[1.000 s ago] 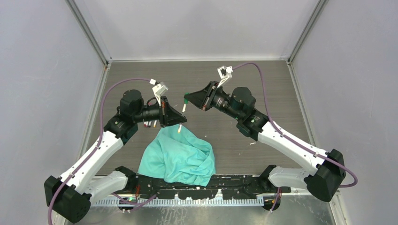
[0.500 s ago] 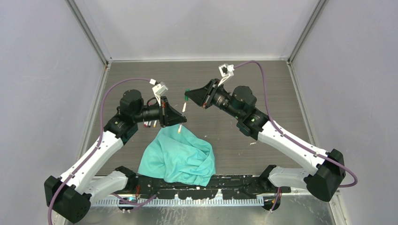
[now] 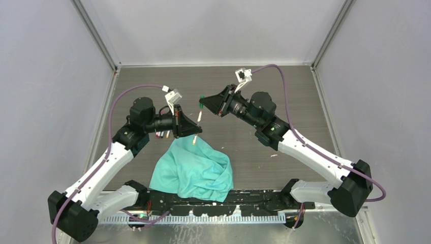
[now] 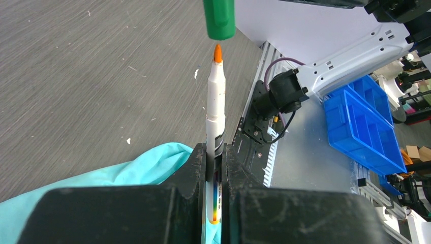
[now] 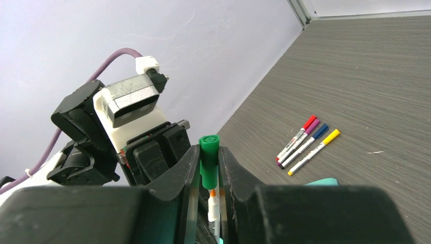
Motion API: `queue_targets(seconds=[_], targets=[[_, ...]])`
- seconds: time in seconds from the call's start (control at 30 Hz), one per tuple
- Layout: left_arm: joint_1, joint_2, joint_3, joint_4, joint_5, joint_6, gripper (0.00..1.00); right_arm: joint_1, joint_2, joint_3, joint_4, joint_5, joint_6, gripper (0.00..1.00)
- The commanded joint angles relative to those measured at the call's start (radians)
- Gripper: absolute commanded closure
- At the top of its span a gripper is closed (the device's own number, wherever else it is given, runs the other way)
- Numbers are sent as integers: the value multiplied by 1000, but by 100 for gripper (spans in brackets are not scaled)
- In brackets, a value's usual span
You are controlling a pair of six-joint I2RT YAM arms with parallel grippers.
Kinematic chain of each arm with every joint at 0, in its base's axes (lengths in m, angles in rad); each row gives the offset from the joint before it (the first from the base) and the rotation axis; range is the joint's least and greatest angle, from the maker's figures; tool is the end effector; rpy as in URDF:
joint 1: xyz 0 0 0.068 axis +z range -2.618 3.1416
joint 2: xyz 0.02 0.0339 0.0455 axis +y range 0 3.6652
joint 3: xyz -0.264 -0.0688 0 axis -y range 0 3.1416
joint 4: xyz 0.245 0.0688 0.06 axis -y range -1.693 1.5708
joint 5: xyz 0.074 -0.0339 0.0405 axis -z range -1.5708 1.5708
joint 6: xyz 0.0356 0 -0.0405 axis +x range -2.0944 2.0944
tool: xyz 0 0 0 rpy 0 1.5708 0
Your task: Insert the pens into the pen caps
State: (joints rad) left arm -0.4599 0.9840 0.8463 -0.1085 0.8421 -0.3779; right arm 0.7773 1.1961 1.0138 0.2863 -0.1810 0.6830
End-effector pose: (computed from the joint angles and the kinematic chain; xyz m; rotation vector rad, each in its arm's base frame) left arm 0.1849 -0.1212 0.3353 0.7160 1.8086 -1.3338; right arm 0.1977 0.2035 0.3851 -0.2371 1.5952 1.2963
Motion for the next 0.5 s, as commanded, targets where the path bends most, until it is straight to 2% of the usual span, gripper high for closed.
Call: queue_targets(seconds=[0.0, 0.47], targets=[[4, -28, 3, 55, 26, 5, 100, 4, 2, 48, 33, 11, -23, 99], [3, -28, 4, 52, 20, 4, 100, 4, -3, 37, 36, -1, -13, 99]])
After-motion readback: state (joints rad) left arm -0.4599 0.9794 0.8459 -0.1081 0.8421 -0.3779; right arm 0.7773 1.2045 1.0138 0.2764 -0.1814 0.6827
